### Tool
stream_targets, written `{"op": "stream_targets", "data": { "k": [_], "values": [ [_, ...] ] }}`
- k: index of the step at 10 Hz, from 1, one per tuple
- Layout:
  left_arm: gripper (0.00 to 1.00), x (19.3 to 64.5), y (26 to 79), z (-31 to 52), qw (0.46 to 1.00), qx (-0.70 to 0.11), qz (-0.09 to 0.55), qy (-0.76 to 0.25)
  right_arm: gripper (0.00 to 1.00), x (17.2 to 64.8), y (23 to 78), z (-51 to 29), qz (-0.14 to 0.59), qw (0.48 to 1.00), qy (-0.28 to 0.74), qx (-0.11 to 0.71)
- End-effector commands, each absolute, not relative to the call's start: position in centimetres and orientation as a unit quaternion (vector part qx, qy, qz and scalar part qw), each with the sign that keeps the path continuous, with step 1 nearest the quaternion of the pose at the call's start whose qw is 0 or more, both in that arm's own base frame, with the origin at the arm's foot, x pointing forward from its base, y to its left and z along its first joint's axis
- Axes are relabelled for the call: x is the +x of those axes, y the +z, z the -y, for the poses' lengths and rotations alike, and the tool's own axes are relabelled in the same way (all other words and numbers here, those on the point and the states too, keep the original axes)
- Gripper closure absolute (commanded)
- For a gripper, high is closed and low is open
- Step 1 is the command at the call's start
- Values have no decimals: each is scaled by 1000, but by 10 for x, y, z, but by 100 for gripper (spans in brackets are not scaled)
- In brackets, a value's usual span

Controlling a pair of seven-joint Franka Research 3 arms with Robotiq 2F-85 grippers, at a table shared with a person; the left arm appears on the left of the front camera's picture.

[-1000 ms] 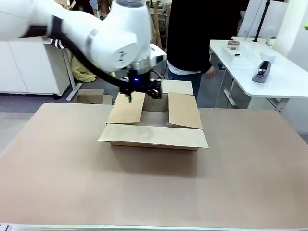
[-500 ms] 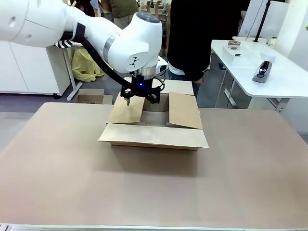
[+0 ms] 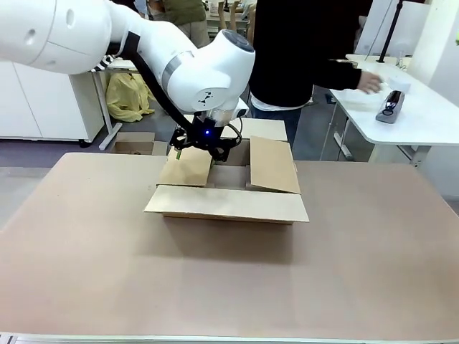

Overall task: Pack the gift set into the box.
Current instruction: Place both hands on the side flaps of the Package Box and spread them outward.

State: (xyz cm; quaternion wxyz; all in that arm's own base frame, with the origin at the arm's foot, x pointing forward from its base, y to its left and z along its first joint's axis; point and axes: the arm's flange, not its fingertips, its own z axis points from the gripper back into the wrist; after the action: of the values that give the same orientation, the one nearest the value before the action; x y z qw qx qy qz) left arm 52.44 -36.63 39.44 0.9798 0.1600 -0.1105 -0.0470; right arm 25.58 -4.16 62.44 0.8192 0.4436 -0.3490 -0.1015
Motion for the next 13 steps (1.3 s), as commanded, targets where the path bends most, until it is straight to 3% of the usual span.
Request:
{"op": "stream_targets", "data": {
  "k": [1,6,13],
  "values": [
    [0,528,396,366,977,175,117,-37,0,258,627,41,351,816,-93,449],
    [0,521,408,361,973,182,142,-28,0,258,627,41,351,816,-93,449],
    [0,500,466,329,947,235,217,12,0,258,627,41,351,816,-93,449]
  ]
}}
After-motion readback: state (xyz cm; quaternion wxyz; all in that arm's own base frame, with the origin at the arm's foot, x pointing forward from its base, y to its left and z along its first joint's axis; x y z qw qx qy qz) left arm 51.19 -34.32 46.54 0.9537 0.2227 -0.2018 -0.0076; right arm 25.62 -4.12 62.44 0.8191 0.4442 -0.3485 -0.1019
